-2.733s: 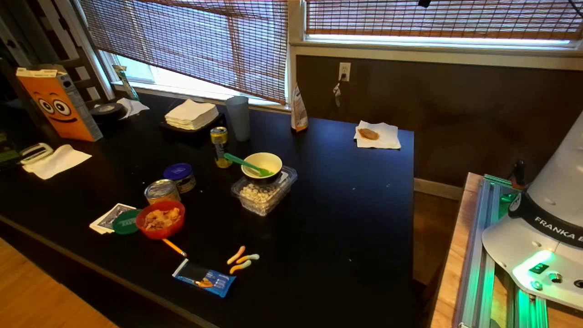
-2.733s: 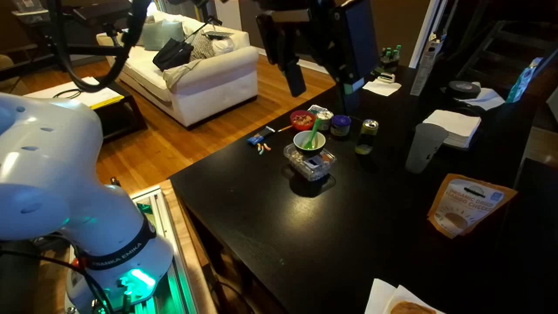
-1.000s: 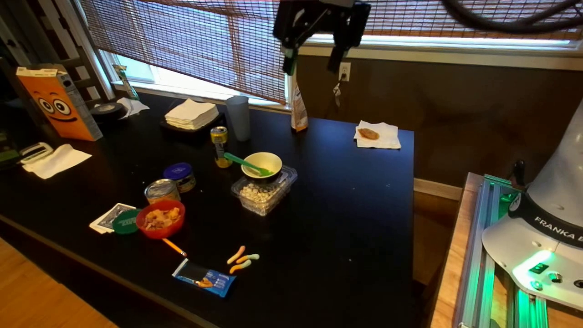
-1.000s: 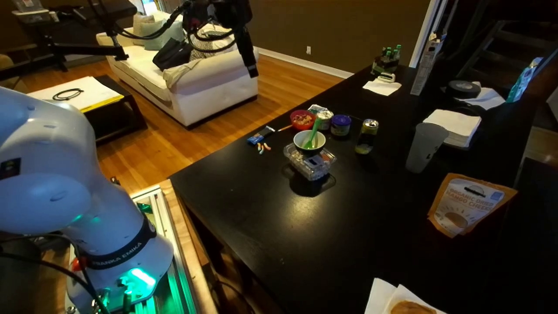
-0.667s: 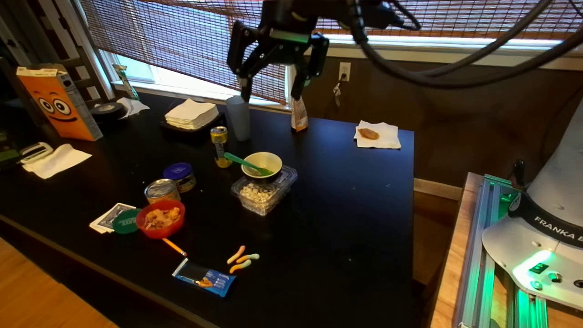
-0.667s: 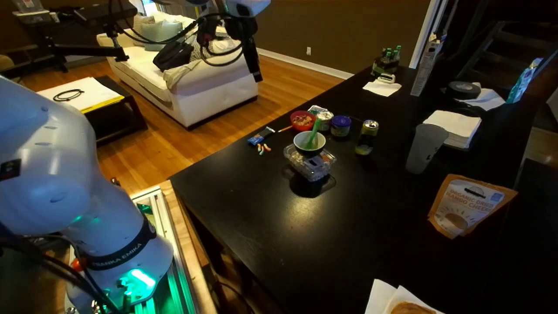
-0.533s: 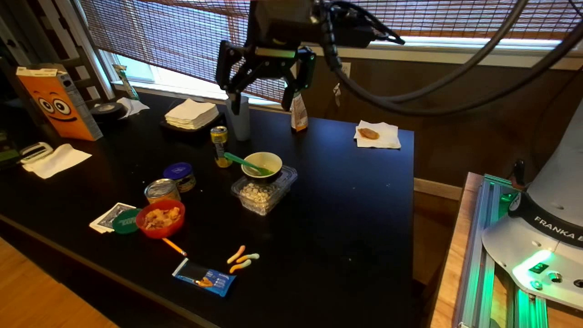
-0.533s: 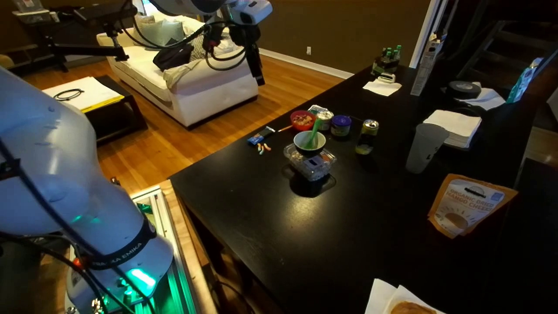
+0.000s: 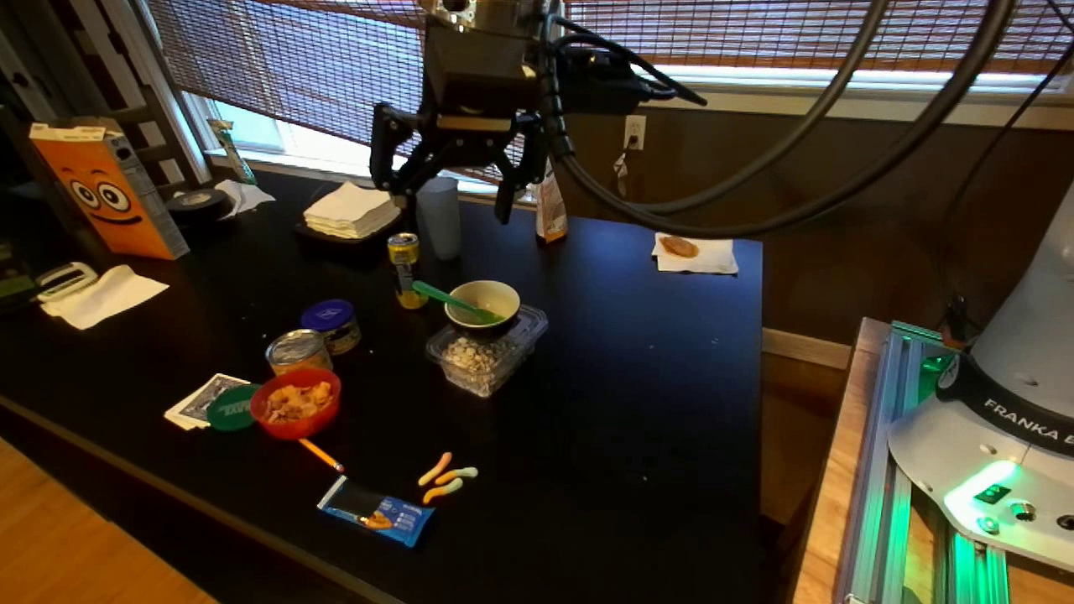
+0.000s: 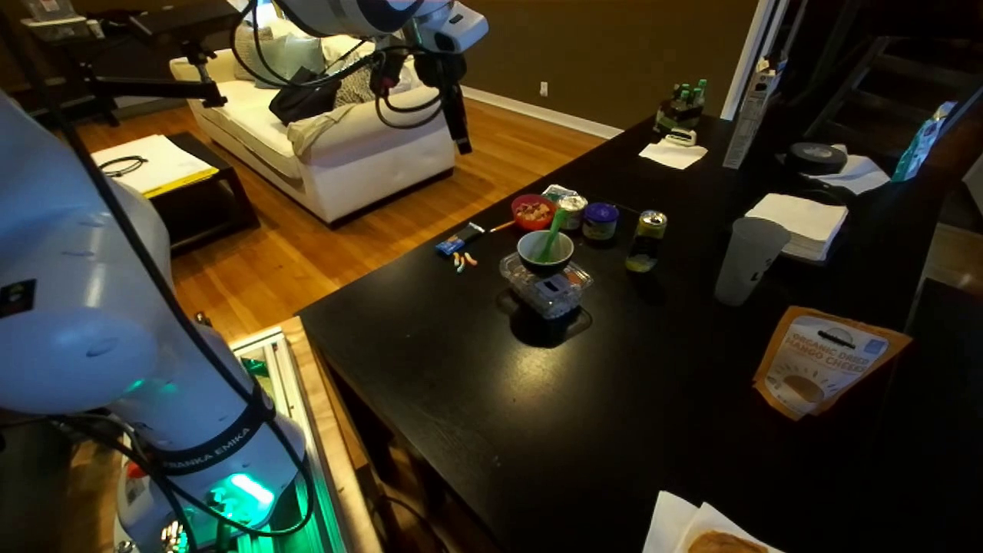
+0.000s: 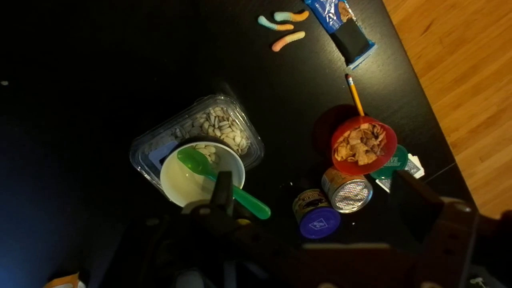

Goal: Put the red bowl on the right side of the clear object

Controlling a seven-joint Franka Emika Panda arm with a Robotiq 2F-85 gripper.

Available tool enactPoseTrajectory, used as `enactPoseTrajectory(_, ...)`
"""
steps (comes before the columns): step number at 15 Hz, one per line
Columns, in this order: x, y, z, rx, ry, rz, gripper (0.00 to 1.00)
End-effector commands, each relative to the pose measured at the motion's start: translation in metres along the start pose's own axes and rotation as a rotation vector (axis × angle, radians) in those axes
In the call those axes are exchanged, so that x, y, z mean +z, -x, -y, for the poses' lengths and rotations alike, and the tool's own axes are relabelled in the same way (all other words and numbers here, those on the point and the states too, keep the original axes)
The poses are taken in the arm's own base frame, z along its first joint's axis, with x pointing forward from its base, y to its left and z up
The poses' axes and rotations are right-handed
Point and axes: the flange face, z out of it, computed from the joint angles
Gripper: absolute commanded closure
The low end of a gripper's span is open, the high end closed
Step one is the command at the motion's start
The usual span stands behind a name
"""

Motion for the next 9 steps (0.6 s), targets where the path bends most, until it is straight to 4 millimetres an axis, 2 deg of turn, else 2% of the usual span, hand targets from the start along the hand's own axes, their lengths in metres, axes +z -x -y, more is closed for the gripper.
enactPoseTrajectory(1,0.0,0.0,-0.001,-0.001,0.0,0.002,0.0)
enactPoseTrajectory(6,0.0,0.0,0.0,-0.001,0.0,0.001,0.0)
enactPoseTrajectory(9,0.022,0.004,0.025,-0.011,-0.005,0.037,0.0)
